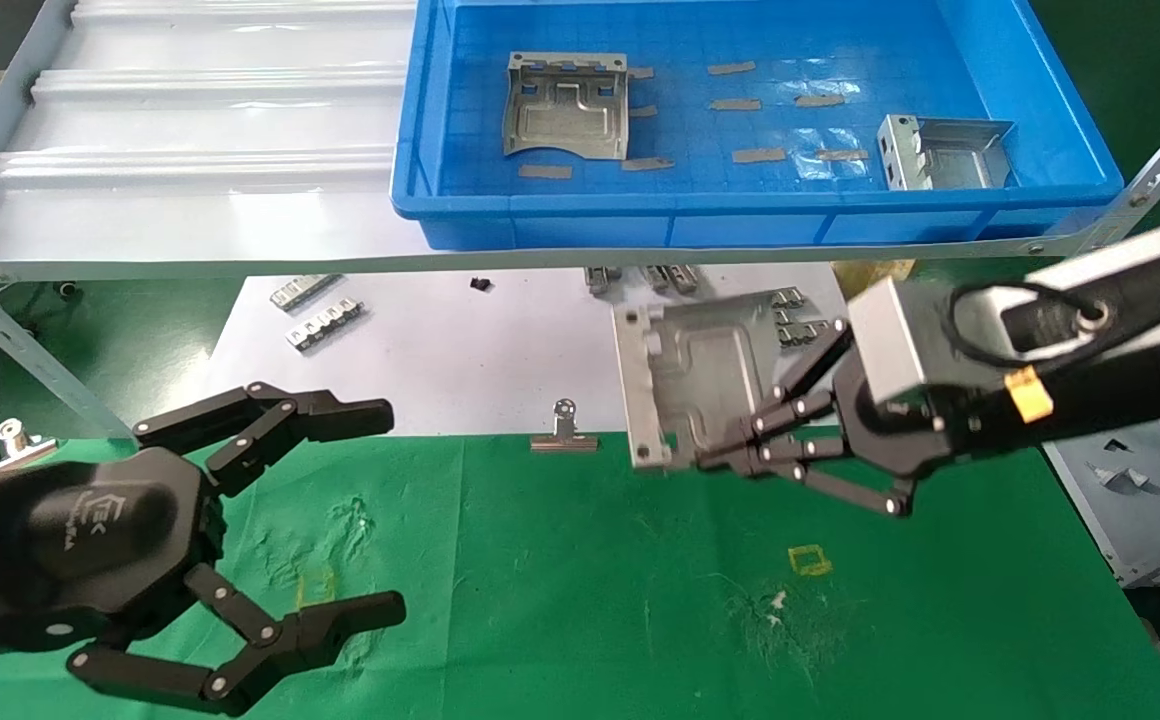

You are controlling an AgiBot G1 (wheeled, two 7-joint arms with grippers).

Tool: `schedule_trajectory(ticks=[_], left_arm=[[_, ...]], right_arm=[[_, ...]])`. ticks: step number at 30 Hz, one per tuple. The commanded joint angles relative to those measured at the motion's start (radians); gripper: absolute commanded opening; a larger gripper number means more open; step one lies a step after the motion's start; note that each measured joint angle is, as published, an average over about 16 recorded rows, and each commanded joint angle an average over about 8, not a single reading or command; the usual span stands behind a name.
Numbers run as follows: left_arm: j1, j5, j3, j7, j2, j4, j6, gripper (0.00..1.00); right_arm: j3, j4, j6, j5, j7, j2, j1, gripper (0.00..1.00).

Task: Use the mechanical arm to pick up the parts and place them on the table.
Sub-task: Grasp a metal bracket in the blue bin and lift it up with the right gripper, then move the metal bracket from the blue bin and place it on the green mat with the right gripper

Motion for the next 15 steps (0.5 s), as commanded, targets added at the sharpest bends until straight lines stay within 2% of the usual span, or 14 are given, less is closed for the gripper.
schedule_trajectory(ticks=[1, 8, 15], left_arm=[[0.000, 0.000, 0.000, 0.000, 0.000, 0.000, 0.000, 1.00], [0.000, 0.000, 0.000, 0.000, 0.000, 0.000, 0.000, 1.00], [0.000, 0.000, 0.000, 0.000, 0.000, 0.000, 0.000, 1.00]], right_arm=[[-0.061, 0.046, 0.001, 0.032, 0.019, 0.031, -0.014, 0.00], [-0.211, -0.043, 0.026, -0.033, -0.047, 0.014, -0.037, 0.00], [-0.246, -0.216, 0.099, -0.069, -0.145, -0.048, -0.098, 0.00]])
